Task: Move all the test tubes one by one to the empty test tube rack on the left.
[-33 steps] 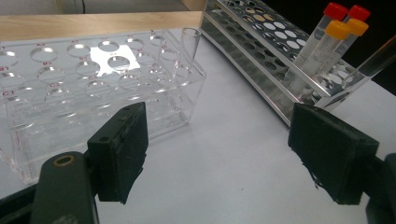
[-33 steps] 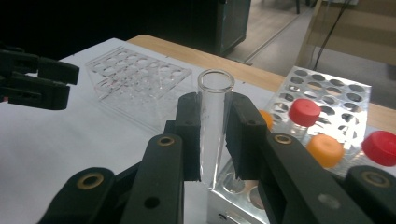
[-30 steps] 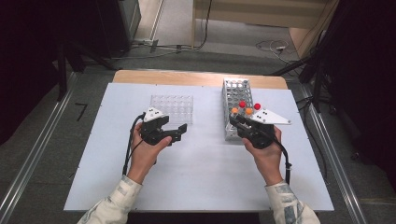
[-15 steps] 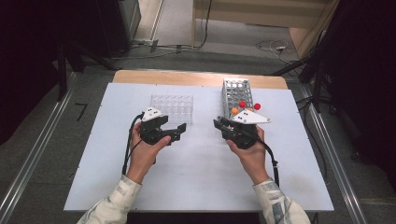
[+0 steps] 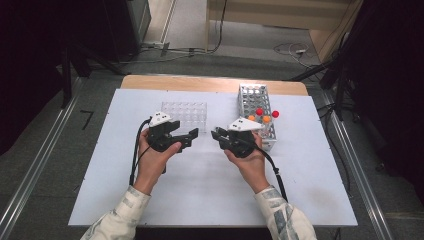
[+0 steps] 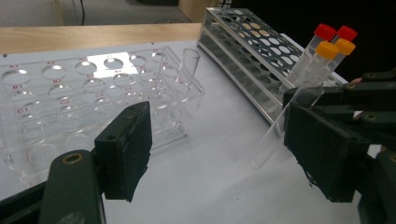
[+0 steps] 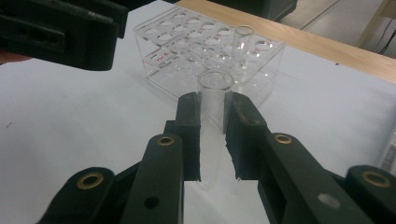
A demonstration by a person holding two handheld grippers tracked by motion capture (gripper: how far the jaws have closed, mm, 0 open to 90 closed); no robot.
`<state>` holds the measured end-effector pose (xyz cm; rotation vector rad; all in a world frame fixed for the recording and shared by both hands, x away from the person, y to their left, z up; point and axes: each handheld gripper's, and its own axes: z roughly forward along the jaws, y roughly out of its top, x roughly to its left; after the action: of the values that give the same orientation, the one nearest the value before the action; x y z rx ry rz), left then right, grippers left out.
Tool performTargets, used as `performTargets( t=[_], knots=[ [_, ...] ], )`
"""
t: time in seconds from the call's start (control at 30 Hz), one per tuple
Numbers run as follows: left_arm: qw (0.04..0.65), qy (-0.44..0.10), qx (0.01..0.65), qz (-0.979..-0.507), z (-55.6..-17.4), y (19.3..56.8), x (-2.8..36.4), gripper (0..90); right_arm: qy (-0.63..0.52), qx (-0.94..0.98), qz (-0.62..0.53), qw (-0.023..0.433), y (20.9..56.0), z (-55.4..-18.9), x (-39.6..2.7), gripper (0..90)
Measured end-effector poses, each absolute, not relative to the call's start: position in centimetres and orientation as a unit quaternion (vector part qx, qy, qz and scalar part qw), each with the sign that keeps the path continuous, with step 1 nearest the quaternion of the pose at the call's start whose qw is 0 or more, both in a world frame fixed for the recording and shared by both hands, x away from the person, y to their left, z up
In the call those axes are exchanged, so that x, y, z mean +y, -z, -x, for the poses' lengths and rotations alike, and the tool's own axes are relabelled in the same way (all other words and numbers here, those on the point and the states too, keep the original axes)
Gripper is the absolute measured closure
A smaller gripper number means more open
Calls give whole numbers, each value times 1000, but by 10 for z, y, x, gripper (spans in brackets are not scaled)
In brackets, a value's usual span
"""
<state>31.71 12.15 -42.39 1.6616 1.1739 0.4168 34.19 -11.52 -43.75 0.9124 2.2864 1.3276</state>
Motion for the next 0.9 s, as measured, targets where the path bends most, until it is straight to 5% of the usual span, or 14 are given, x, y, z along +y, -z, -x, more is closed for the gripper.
performTargets(
  t=[0.27, 0.53, 0.9],
  knots=[
    [514, -163, 460, -705, -321, 405, 108, 337, -472, 808, -312, 163, 437, -343, -96, 730],
    [502, -153, 446, -725, -324, 404, 98, 569, -476, 809, -306, 158, 438, -341, -88, 730],
    [481, -155, 450, -736, -327, 408, 92, 657, -474, 810, -302, 168, 439, -339, -83, 730]
  ],
)
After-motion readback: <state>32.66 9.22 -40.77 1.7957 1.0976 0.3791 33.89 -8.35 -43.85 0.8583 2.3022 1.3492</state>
